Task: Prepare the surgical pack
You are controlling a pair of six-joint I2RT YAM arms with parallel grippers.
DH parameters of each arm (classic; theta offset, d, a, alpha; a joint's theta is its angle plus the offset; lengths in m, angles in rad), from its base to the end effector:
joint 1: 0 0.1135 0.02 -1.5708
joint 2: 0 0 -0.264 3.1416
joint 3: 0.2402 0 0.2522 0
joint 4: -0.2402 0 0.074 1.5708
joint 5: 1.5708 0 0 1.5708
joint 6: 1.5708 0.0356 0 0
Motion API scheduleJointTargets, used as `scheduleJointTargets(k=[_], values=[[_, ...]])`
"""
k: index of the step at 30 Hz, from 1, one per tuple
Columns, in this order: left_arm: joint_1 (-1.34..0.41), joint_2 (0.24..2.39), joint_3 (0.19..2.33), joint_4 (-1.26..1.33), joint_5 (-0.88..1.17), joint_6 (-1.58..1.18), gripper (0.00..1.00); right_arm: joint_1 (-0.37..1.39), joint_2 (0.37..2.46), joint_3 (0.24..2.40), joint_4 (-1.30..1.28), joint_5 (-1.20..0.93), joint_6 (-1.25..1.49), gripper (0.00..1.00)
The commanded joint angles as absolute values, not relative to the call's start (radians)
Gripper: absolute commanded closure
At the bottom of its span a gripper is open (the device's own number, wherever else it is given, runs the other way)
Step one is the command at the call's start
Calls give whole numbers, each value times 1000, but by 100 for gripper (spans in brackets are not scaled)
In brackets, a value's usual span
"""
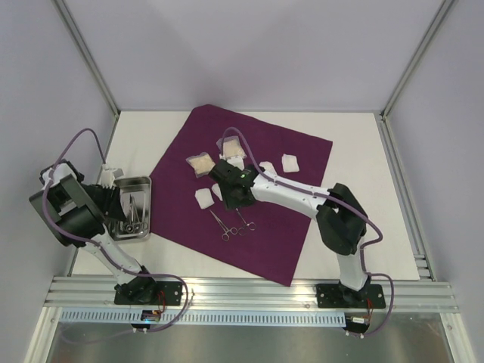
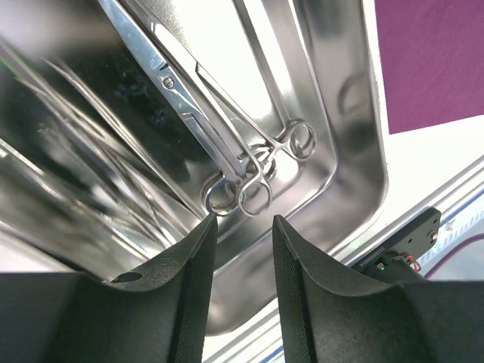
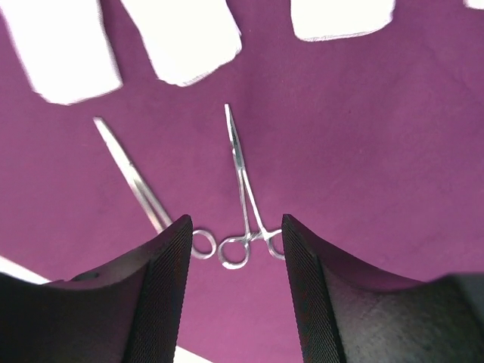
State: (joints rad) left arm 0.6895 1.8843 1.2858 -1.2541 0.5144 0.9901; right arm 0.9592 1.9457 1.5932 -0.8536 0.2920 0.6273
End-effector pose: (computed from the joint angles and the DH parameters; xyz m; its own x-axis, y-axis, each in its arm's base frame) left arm 0.2491 0.1827 0.1753 -0.9579 0.1536 -0.2426 0.2579 0.8316 -0.4918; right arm 0.2414 0.3264 0.2299 -0.8599 -0.2472 -0.4466 -0.2722 0.9622 -0.0084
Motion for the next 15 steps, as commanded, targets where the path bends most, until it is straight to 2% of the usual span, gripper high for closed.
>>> scheduleJointTargets(k=[1,5,6,9,15], values=[[687,1804,1315,-1278,535,980,56,945,2020,1635,-890,284,525,46],[686,1746,1301,-1272,522,943,53,914,2058,1638,-867,242,488,52],[687,1737,1298,-1272,520,937,53,911,2060,1635,-868,247,477,60],[687,1697,1279,-1284,514,928,53,905,2049,1615,-867,267,450,71],[686,1628,1226,-1295,523,923,53,905,2011,1514,-824,189,410,78]])
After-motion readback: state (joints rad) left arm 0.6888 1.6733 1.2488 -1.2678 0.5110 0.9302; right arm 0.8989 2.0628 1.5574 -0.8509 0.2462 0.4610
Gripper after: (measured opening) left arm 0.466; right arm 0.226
